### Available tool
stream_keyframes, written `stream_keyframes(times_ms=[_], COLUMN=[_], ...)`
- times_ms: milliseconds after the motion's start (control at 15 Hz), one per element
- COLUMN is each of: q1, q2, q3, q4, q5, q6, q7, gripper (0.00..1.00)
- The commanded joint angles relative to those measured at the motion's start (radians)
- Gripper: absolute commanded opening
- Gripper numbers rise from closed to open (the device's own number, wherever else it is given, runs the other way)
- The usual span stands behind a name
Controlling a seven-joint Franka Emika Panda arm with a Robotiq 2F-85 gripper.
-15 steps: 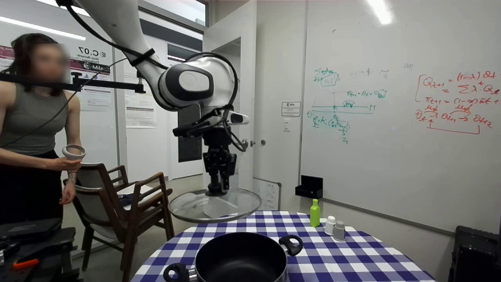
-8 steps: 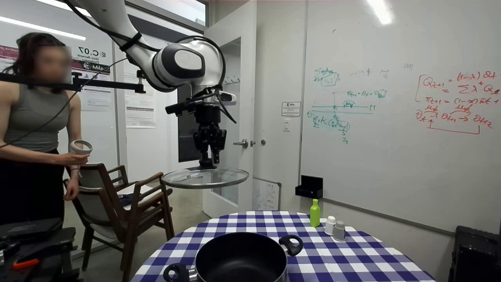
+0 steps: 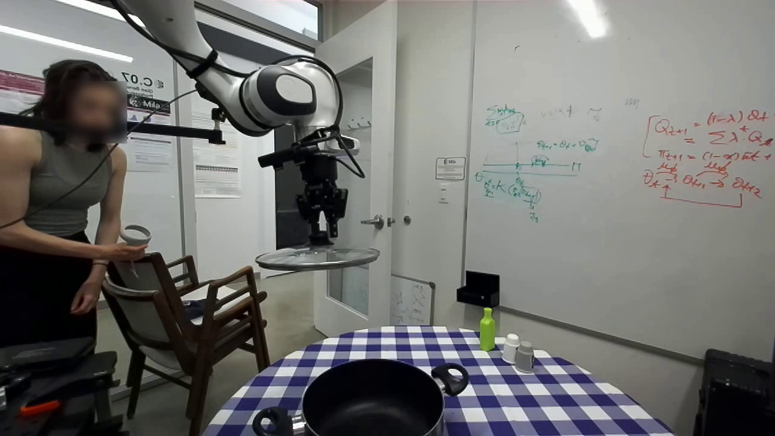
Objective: Take the lid off of the pot
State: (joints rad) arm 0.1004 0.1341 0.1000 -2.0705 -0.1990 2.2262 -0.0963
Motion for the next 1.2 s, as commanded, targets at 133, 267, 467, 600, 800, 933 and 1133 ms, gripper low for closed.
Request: stream_keyframes(times_ms=[133,267,467,600,800,933,1133], q1=[0.045,0.05,0.048,0.044,0.042,0.049,0.059], q2=[0.116,0.16,0.241,0.3,0.394,0.452,0.526], q3=[0.008,0.003,-0.009,-0.021,-0.025,-0.025,-0.022], q4=[0.116,0.131,0.15,0.165,0.221,0.271,0.353], q5=[-0.048,-0.05,-0.04,-0.03,0.0,0.003,0.006], q6=[0.01,0.04,0.104,0.156,0.199,0.208,0.201], q7=[0.094,0.108,0.126,0.132,0.119,0.112,0.103], gripper=[0.25,0.25,0.25,0.25,0.25,0.25,0.25])
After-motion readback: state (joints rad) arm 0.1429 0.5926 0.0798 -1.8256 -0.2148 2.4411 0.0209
